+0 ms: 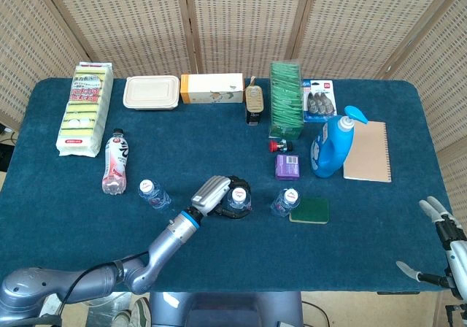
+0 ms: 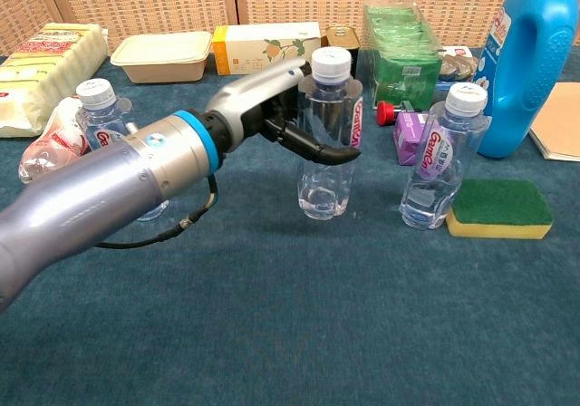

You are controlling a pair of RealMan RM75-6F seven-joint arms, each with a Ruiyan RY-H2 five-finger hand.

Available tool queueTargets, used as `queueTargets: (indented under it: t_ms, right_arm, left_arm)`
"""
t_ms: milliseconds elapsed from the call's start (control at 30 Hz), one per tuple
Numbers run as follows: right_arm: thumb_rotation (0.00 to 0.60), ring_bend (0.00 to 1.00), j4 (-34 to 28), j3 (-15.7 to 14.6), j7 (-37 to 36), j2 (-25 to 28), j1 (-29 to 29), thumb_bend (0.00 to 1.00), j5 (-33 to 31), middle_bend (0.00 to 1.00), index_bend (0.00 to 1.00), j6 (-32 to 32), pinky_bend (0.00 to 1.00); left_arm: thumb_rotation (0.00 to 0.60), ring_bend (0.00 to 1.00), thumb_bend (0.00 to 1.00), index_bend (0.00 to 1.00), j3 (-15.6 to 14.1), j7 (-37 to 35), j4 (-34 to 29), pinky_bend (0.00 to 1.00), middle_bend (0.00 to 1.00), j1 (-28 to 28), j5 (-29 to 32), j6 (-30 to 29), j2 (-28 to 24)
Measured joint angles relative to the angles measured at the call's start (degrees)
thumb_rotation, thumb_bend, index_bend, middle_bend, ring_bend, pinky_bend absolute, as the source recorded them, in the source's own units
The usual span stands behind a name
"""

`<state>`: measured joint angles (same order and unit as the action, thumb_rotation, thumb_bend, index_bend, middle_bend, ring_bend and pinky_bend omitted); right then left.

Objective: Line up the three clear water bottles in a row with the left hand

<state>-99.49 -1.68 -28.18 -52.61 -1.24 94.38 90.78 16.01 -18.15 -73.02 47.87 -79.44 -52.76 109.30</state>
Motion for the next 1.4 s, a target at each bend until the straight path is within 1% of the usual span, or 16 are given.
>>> queueTargets:
  t_ms: [267, 700, 767, 833, 933, 967, 1033, 1100, 1133, 1200, 1300, 1400]
  right_arm:
    - [0.600, 0.00, 0.42, 0.09, -1.94, 0.39, 0.20, 0.00, -0.21, 0.00, 0.01, -0.14, 0.00]
    - [0.600, 0.00, 1.06, 0.04, -3.67, 0.73, 0.18, 0.00, 0.07, 0.00, 0.01, 0.22, 0.00]
    - [0.600, 0.00, 1.06, 0.02, -3.73, 0.74, 0.17, 0.00, 0.12, 0.00, 0.01, 0.26, 0.00]
    - [0.600, 0.00, 1.10, 0.03, -3.80, 0.76, 0.17, 0.00, 0.02, 0.00, 0.01, 0.23, 0.00]
    - [0.600, 0.00, 1.14, 0.05, -3.86, 0.76, 0.18, 0.00, -0.04, 0.00, 0.01, 0.23, 0.00]
    - [0.600, 0.00, 1.14, 0.04, -3.84, 0.76, 0.19, 0.00, -0.02, 0.00, 0.01, 0.22, 0.00]
    - [0.600, 0.00, 1.15, 0.01, -3.84, 0.77, 0.18, 0.00, 0.05, 0.00, 0.01, 0.25, 0.00]
    - [0.600, 0.00, 1.14, 0.01, -3.82, 0.78, 0.16, 0.00, 0.05, 0.00, 0.01, 0.29, 0.00]
    - [0.600, 0.00, 1.14, 0.01, -3.83, 0.80, 0.15, 0.00, 0.03, 0.00, 0.01, 0.30, 0.00]
    - [0.600, 0.00, 1.11, 0.02, -3.78, 0.78, 0.19, 0.00, 0.00, 0.00, 0.01, 0.24, 0.00]
    - [0.600, 0.00, 1.12, 0.02, -3.80, 0.78, 0.19, 0.00, 0.01, 0.00, 0.01, 0.27, 0.00]
    - [0.600, 0.00, 1.17, 0.02, -3.91, 0.79, 0.16, 0.00, 0.04, 0.00, 0.01, 0.37, 0.00]
  left_arm:
    - [0.600, 0.41, 0.28, 0.66, 0.82, 2.60, 5.59, 0.52, 0.63, 2.93, 1.17, 0.24, 4.72]
    - [0.600, 0.40, 0.28, 0.65, 1.48, 5.08, 7.82, 0.51, 0.62, 4.24, 3.63, 0.61, 6.45]
    - [0.600, 0.36, 0.27, 0.62, 1.48, 5.24, 7.83, 0.50, 0.57, 4.38, 3.92, 0.93, 6.44]
    - [0.600, 0.29, 0.27, 0.51, 1.46, 5.24, 7.55, 0.48, 0.45, 4.47, 4.22, 1.50, 6.26]
    - [0.600, 0.21, 0.27, 0.37, 1.47, 4.80, 6.28, 0.44, 0.31, 4.56, 4.81, 2.54, 5.52]
    - [0.600, 0.20, 0.26, 0.34, 1.45, 4.76, 5.85, 0.43, 0.28, 4.58, 4.96, 2.67, 5.17]
    - [0.600, 0.15, 0.26, 0.24, 1.42, 4.69, 5.60, 0.40, 0.19, 4.57, 5.06, 2.67, 5.00]
    - [0.600, 0.11, 0.26, 0.17, 1.37, 4.41, 5.19, 0.38, 0.13, 4.58, 5.09, 2.78, 4.66]
    - [0.600, 0.10, 0.26, 0.15, 1.32, 4.33, 5.06, 0.37, 0.10, 4.58, 5.03, 2.77, 4.53]
    - [0.600, 0.08, 0.26, 0.13, 1.27, 4.00, 4.75, 0.36, 0.08, 4.55, 4.85, 2.57, 4.39]
    - [0.600, 0.07, 0.26, 0.12, 1.10, 3.27, 3.93, 0.35, 0.06, 4.45, 4.25, 2.05, 4.00]
    - [0.600, 0.06, 0.26, 0.08, 1.01, 2.76, 2.86, 0.34, 0.05, 4.25, 3.83, 1.43, 3.50]
